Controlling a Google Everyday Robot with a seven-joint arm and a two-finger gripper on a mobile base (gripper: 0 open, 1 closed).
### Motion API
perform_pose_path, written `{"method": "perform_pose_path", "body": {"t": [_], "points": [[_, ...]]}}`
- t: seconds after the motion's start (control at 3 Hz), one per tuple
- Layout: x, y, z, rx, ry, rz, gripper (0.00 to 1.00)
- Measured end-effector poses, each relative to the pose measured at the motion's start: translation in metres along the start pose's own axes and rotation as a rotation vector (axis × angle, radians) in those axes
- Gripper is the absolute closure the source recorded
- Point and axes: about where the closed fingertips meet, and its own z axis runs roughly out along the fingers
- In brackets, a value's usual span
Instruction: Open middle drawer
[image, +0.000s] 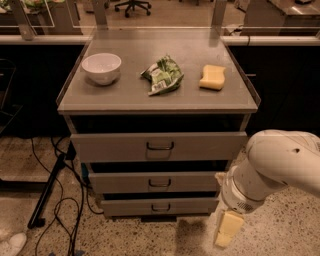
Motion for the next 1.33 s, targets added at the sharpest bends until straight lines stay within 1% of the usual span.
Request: {"method": "perform_pose_path", "body": {"t": [0.33, 0.67, 1.0, 1.33], "points": [[-0.017, -0.045, 0.070, 0.045, -0.005, -0.007, 0.00], [-0.017, -0.045, 0.070, 0.045, -0.005, -0.007, 0.00], [-0.017, -0.049, 0.106, 0.037, -0.012, 0.024, 0.00], [-0.016, -0.059, 0.141, 0.023, -0.014, 0.053, 0.00]]}}
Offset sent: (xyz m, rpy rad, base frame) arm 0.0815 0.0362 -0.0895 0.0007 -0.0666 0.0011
